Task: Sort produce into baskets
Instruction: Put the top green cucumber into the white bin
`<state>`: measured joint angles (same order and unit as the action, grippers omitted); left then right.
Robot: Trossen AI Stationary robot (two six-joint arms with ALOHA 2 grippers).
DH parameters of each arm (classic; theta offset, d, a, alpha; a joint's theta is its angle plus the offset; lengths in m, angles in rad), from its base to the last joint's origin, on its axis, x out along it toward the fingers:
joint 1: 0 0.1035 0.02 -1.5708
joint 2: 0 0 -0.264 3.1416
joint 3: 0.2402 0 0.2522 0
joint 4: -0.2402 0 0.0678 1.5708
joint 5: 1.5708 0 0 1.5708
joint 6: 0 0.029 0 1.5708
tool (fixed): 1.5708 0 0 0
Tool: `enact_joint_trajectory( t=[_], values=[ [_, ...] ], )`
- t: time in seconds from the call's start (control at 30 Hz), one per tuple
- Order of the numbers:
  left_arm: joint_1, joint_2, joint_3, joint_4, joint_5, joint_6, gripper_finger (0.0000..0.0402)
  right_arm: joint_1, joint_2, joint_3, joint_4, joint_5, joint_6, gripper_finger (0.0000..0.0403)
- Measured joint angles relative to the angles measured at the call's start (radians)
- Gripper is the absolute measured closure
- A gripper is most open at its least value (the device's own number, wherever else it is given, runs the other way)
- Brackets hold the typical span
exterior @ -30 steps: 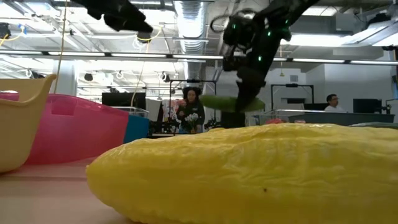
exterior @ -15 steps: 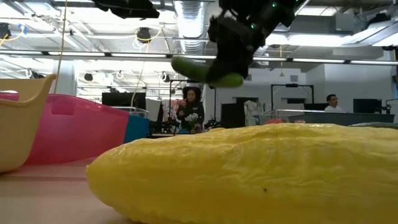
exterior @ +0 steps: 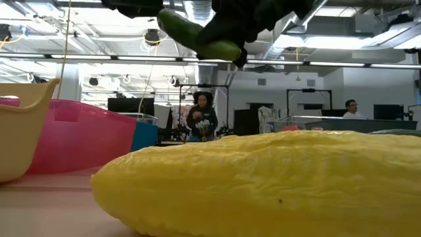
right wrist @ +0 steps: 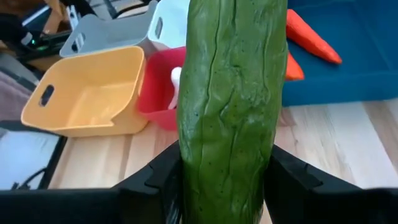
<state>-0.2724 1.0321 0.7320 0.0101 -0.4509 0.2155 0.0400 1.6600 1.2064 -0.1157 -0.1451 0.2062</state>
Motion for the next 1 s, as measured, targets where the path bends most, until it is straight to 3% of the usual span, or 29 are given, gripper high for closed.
enact_joint_trajectory(
  t=[0.53, 0.63, 1.0],
  values=[
    [0.000, 0.000, 0.000, 0.042, 0.140, -0.038, 0.0100, 0.046, 0.000, 0.000, 0.181, 0.006, -0.187, 0.0202],
    [0.000, 0.000, 0.000, 0.067, 0.182, -0.025, 0.0115, 0.043, 0.000, 0.000, 0.181, 0.013, -0.188, 0.0202],
    [0.000, 0.000, 0.000, 0.069, 0.179, -0.014, 0.0203, 0.043, 0.000, 0.000, 0.181, 0.014, -0.189, 0.0202]
  ],
)
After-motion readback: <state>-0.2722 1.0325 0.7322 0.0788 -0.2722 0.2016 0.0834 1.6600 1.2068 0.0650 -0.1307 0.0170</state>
